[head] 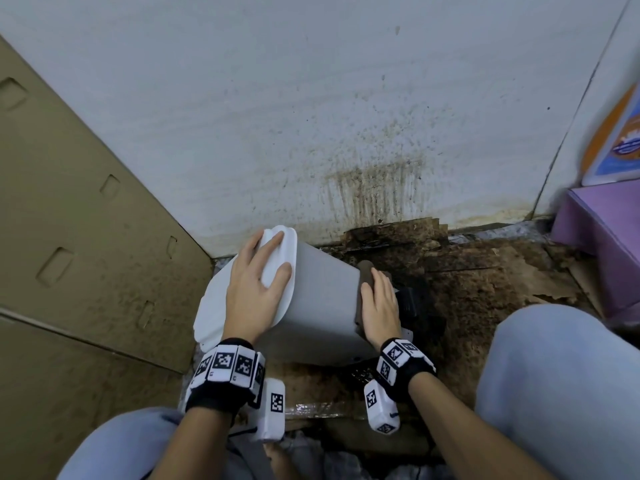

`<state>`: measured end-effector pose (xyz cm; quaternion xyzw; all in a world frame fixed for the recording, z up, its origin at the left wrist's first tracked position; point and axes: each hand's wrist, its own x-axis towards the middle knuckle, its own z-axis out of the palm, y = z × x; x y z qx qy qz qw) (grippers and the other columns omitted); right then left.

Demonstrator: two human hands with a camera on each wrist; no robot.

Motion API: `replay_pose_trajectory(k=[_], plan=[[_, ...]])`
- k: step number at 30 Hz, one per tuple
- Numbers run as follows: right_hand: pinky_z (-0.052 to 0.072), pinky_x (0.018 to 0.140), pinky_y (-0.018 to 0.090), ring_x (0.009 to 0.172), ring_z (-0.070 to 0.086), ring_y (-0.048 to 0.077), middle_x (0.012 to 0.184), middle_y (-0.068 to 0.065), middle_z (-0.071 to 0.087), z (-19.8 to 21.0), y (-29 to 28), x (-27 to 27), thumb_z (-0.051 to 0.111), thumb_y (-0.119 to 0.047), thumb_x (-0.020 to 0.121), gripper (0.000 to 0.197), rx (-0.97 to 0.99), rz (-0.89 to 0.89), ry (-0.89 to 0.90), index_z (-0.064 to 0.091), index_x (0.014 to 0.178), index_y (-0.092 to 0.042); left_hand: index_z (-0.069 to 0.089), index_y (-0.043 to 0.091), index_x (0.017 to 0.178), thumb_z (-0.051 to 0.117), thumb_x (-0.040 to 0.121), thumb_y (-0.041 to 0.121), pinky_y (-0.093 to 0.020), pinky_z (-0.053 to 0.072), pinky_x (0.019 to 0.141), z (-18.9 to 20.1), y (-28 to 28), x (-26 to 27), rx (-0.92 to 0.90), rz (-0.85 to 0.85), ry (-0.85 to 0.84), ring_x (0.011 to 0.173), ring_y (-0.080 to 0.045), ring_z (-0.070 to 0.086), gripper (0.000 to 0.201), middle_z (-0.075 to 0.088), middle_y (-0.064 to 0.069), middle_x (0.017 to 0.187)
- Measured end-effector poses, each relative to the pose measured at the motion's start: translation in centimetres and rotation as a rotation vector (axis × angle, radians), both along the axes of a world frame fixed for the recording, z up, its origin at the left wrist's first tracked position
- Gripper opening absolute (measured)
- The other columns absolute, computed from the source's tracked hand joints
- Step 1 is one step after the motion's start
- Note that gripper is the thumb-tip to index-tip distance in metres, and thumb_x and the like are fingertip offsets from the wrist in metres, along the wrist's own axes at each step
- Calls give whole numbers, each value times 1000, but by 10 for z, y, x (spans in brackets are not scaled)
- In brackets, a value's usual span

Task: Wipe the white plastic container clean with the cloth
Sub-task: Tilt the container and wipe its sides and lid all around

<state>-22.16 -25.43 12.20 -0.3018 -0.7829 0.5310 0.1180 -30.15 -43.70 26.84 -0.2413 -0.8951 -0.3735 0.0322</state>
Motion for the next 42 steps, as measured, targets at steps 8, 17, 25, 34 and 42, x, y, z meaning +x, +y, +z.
replay_pose_trajectory(k=[8,17,25,34,42], plan=[[8,126,37,154,15,17,167,-1,22,-3,-7,-3,30,-32,109,51,-10,-70,-11,26,159,-19,52,43,145,48,92,49,-26,26,107,-2,-4,-1,16,23,-6,145,-8,33,53,35,15,160],[6,127,35,154,8,7,168,-9,17,60,-56,-23,20,-47,98,64,-20,51,191,24,159,-28,52,42,145,49,92,48,-24,26,106,-4,-1,-2,14,36,12,146,-10,34,54,37,11,160],[4,124,25,154,1,0,168,-14,12,74,-69,-23,31,-41,107,56,129,239,353,17,161,-29,51,43,146,43,89,59,-26,26,110,-5,-6,-4,20,7,18,147,-11,34,60,37,8,161],[16,126,41,153,13,7,166,-9,21,7,-35,7,28,-59,98,66,13,-17,200,26,158,-30,53,44,144,51,92,46,-28,28,106,0,-4,-2,30,28,-6,145,-10,34,52,37,13,160],[7,127,37,155,10,11,168,-5,17,12,-34,10,36,-36,108,54,-26,-46,134,23,159,-25,51,43,145,49,93,46,-30,30,103,2,2,2,-3,35,-7,144,-11,35,53,36,13,159]])
